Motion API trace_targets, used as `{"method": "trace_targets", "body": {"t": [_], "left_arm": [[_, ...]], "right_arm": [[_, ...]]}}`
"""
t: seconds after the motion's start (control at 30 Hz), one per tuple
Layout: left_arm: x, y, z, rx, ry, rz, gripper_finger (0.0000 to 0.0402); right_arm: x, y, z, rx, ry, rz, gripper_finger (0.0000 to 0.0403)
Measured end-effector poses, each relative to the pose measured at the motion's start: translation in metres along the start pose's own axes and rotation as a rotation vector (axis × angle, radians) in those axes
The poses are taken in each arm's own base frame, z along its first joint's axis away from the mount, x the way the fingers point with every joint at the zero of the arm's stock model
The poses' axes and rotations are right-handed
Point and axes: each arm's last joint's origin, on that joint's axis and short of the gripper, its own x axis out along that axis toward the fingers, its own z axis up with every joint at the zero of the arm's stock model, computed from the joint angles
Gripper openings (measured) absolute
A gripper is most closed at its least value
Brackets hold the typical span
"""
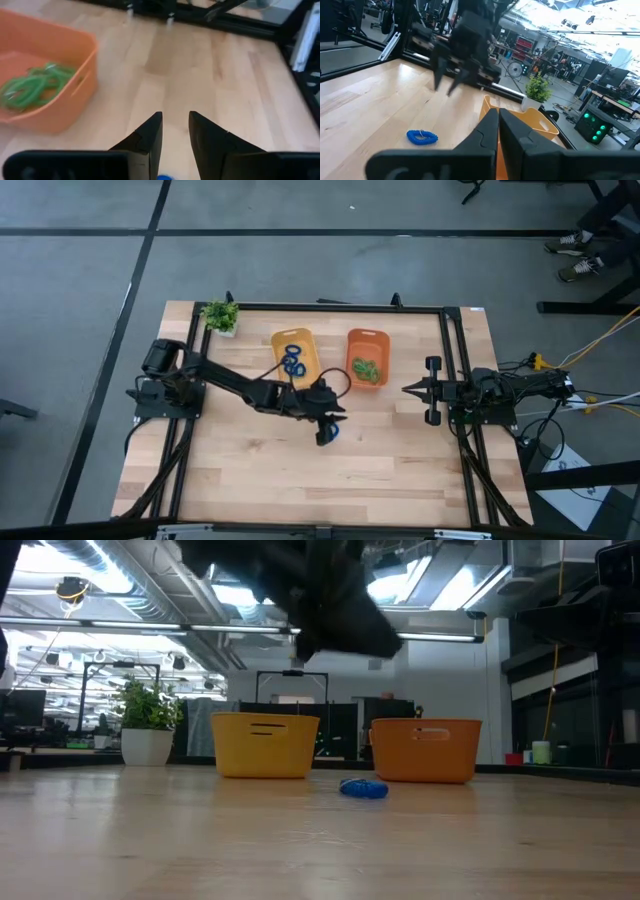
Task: Sort spring keychains
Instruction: Put the blue spring keychain into the yellow bin
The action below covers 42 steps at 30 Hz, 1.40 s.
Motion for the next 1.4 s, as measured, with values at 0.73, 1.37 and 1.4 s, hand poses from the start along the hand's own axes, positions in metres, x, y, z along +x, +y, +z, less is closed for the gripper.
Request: {"method": "trace_targets", "body": {"t": [0.73,1.37,1.4], "left_arm": [[-0.018,-0.037,0.024,-0.03,0.155,-0.012,0.0072],[0.047,-0.043,0.025,0.056,0.453,0.036,0.0072],[0.051,-0.043,0.025,0.068,0.47,0.039,0.0072]], "right_arm": [[0.0,0.0,0.0,0.0,0.0,0.0,0.0016],[0.0,0.0,0.0,0.0,0.0,0.0,0.0016],[0.0,0.0,0.0,0.0,0.0,0.0,0.0016]]}}
